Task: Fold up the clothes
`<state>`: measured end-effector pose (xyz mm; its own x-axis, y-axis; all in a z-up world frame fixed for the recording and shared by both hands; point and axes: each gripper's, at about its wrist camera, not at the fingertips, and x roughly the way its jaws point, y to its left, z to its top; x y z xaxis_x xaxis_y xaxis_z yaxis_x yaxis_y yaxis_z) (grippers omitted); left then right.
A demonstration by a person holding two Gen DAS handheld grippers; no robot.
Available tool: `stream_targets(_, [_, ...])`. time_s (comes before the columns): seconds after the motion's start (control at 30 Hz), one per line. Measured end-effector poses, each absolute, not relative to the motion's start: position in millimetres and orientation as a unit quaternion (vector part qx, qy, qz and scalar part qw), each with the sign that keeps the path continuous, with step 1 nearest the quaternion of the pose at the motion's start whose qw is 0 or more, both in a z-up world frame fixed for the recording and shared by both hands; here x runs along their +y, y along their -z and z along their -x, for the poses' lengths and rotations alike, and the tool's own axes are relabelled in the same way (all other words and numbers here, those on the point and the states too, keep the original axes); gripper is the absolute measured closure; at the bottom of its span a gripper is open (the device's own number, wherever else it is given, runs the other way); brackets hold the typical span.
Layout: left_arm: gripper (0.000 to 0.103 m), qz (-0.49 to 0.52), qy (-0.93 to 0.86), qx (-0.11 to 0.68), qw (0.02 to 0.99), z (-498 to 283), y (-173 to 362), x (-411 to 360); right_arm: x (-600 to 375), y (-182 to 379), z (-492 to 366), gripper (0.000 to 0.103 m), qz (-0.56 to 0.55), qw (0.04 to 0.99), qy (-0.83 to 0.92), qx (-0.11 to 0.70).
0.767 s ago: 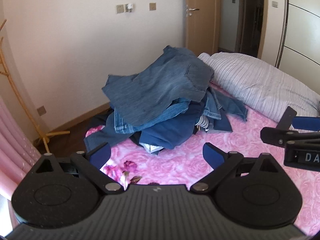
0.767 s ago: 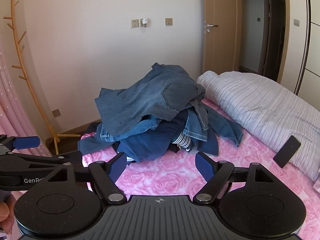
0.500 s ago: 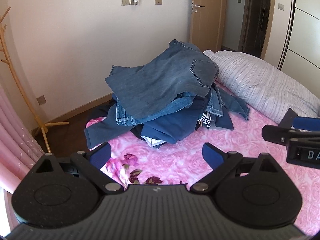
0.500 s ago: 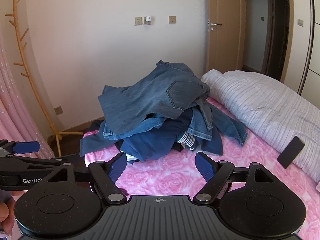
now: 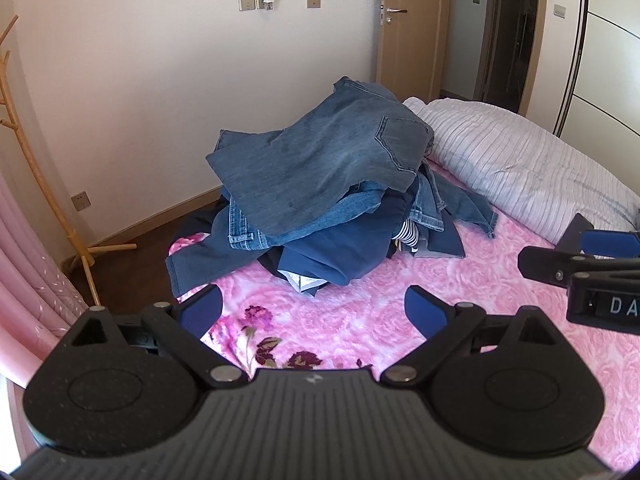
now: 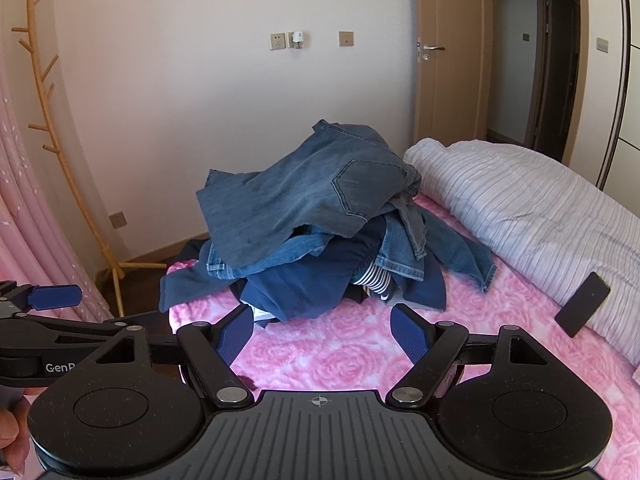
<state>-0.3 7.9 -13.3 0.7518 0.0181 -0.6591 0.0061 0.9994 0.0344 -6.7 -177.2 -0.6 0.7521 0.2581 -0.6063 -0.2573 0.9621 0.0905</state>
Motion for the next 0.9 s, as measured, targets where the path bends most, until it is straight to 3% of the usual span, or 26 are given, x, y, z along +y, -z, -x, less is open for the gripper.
stream_targets(0.9, [0.007,-0.021,0.0,0.353,0.935,-2,12,-6,-186,4,1,0.025,0.002,0.933,-0.149,0.326])
